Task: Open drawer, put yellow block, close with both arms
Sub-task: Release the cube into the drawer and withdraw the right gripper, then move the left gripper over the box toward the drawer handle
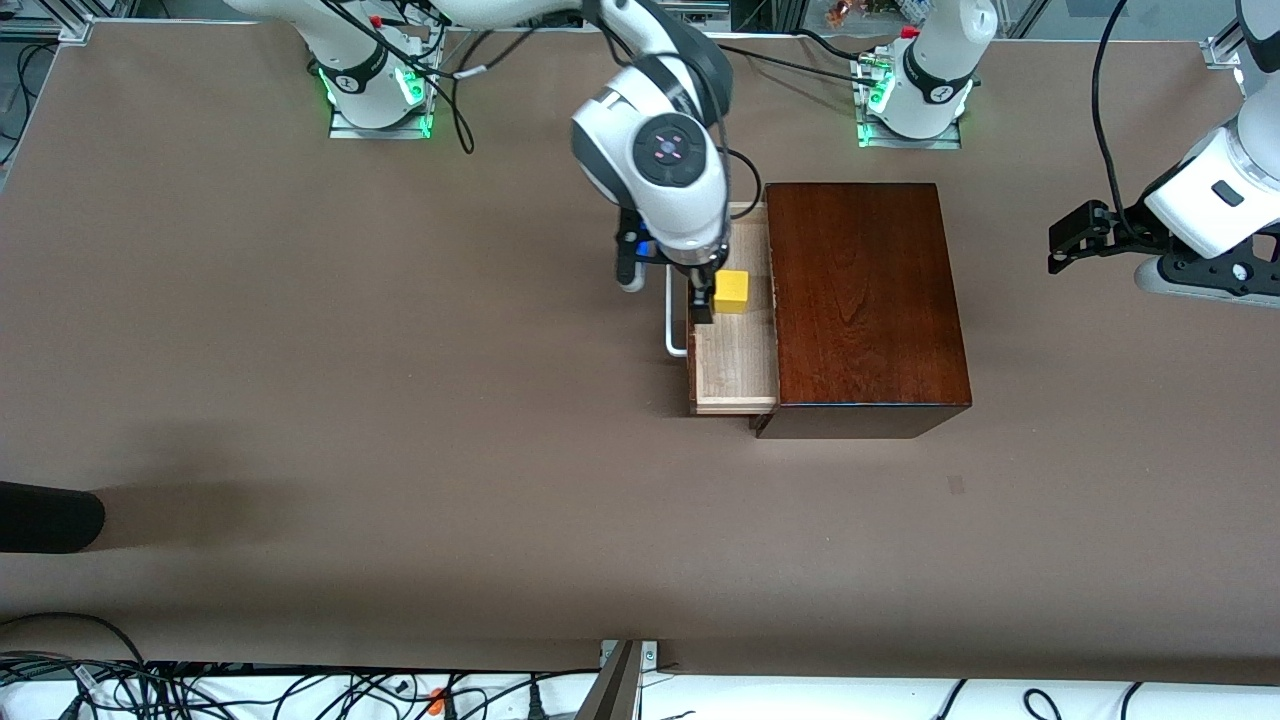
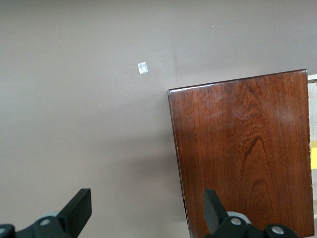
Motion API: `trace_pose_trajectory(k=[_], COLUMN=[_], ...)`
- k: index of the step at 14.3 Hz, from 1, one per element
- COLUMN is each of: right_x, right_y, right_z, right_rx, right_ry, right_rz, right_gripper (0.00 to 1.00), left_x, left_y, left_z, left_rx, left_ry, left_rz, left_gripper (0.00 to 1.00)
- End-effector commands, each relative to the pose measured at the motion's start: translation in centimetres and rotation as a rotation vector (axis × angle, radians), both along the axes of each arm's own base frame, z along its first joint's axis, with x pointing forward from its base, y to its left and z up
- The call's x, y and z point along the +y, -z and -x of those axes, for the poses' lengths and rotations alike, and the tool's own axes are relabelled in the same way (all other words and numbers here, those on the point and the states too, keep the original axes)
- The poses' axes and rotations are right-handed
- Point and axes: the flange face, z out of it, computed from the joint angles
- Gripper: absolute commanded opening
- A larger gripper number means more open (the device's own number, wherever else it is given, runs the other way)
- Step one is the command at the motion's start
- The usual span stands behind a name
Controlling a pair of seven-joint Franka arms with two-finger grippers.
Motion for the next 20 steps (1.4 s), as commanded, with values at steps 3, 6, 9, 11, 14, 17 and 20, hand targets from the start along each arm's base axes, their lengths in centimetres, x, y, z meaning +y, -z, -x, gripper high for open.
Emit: trace_pose_trajectory(k=[3,6,9,11,14,17,20], right_x=[-12.0,-21.1,-32.0,-39.5,-47.8,-53.2,-57.3], right_y=[-9.8,-11.7,-13.1,-13.1,-12.8,-12.5,-12.0], right_z=[-3.4,-5.4,-6.9,-7.4,-7.8,-7.8,-7.6], right_rx=[0.063,0.088,0.072,0.056,0.02,-0.028,-0.069], right_ry=[-0.276,-0.501,-0.701,-0.826,-0.986,-1.107,-1.228], right_rz=[-0.004,0.067,0.012,-0.036,-0.075,-0.101,-0.114], right_gripper=[1.0,1.0,1.0,1.0,1.0,1.0,1.0], left_x=[-0.2,-0.2,-0.2,-0.6,-1.4,-4.0,-8.6], left_y=[-0.5,-0.5,-0.4,-0.1,1.0,2.8,4.7], left_z=[-0.3,-0.3,-0.3,-0.5,-1.0,-1.7,-1.9], left_rx=[0.006,0.006,0.009,0.013,0.031,0.059,0.093], left_ry=[-0.002,-0.002,-0.003,0.004,0.018,0.073,0.159], left_rz=[0.024,0.024,0.024,0.024,0.025,0.024,0.027], left_gripper=[1.0,1.0,1.0,1.0,1.0,1.0,1.0])
